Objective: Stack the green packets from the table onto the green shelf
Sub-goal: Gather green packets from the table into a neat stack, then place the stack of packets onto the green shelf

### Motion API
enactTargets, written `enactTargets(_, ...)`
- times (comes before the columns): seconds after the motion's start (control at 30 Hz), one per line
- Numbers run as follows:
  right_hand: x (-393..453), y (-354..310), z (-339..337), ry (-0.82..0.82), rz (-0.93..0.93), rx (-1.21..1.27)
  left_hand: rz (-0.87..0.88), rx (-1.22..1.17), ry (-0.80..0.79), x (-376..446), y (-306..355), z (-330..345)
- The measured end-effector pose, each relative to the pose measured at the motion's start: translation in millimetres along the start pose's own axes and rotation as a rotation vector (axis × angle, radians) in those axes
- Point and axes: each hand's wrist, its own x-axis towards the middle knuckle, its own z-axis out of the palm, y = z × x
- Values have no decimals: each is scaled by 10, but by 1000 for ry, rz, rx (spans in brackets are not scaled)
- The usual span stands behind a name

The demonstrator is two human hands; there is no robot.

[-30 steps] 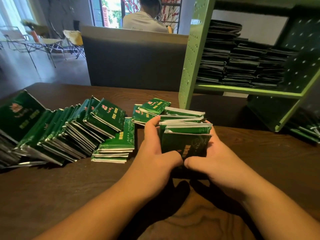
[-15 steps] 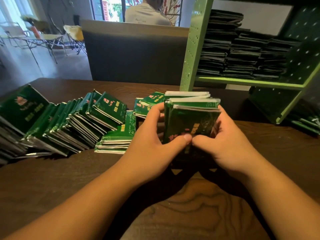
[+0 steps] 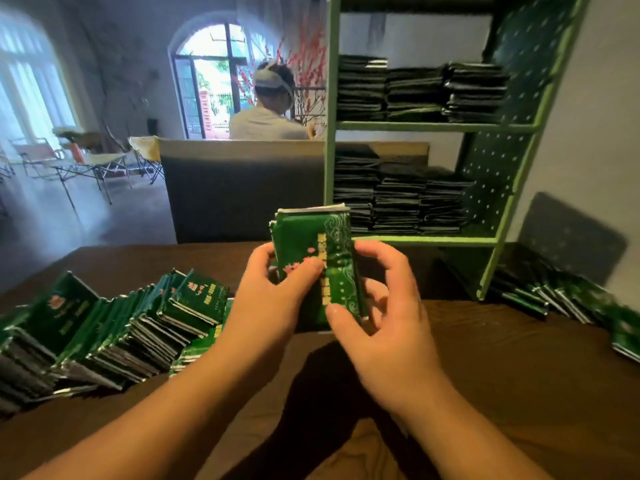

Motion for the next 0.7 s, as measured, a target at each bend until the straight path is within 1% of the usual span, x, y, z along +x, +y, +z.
enactTargets(0.07, -15, -64, -142, 23, -73, -100, -51, -42, -18, 9, 151, 178)
enactTargets(0.17, -28, -118, -360, 4, -273, -276, -175, -82, -72, 20, 379, 431)
enactTargets(0.23, -25, -106, -454, -13, -383, -482, -268, -83, -118, 33, 503, 540)
enactTargets(0.3, 43, -92, -556, 28, -472, -736, -348, -69, -153, 72, 633, 644)
enactTargets(0.37, 142, -116, -643, 76, -523, -891, -433, -77, -178, 103, 769, 741)
enactTargets(0.47, 286, -165, -731, 103, -606, -984, -587, -91, -216, 141, 978, 884)
enactTargets(0.6, 477, -262, -824, 147, -689, -1010, -769, -111, -311, 203, 1146, 969)
enactTargets(0.63, 522, -287, -855, 149, -704, -1008, -781, -95, -327, 220, 1163, 979)
enactTargets(0.7, 597, -348, -925, 163, -728, -1002, -738, -52, -339, 251, 1159, 995)
